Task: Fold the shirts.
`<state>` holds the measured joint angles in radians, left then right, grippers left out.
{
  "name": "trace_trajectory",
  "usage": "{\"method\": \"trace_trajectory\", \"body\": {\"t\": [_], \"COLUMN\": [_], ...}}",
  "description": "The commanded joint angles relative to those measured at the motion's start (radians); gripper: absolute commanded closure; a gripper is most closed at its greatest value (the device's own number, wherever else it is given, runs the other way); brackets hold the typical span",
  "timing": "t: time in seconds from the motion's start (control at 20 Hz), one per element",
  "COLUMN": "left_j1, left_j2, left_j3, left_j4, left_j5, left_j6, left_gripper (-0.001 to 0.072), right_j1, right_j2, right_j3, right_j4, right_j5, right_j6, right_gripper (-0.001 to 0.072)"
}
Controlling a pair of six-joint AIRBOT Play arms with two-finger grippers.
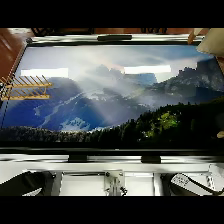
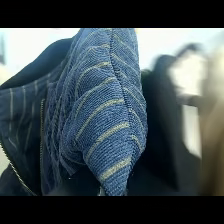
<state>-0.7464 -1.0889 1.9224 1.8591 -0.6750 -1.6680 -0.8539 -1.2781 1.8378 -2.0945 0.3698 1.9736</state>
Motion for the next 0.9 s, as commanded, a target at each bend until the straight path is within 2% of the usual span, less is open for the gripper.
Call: {"method": "trace_trajectory", "body": {"t": [0.0, 0.2, 0.3, 0.6, 0.7, 0.85], "left_j1": [0.000, 0.000, 0.003, 0.032, 0.038, 0.038], "left_j2": [-0.001, -0.001, -0.001, -0.001, -0.001, -0.001], "left_j3": [0.000, 0.000, 0.000, 0.000, 0.000, 0.000], "left_j4": [0.001, 0.013, 0.012, 0.012, 0.012, 0.012], "left_j5": [0.001, 0.002, 0.002, 0.001, 0.001, 0.000], "left_j6": [-0.012, -0.003, 0.040, 0.044, 0.045, 0.044], "left_gripper": [0.0037, 0.0037, 0.0037, 0.0037, 0.0037, 0.0037], "right_j1": [-0.113, -0.231, -0.272, -0.373, -0.367, -0.305], "right_j2": [0.026, 0.087, 0.122, 0.203, 0.211, 0.202], "right_j3": [0.006, 0.006, 0.006, 0.006, 0.006, 0.006], "right_j4": [0.002, 0.032, 0.035, 0.059, 0.133, 0.241], "right_j5": [0.114, 0.191, 0.235, 0.394, 0.371, 0.283], "right_j6": [-0.026, -0.027, -0.039, -0.094, -0.127, -0.260], "right_gripper": [0.0614, 0.0615, 0.0615, 0.0615, 0.0615, 0.0614]}}
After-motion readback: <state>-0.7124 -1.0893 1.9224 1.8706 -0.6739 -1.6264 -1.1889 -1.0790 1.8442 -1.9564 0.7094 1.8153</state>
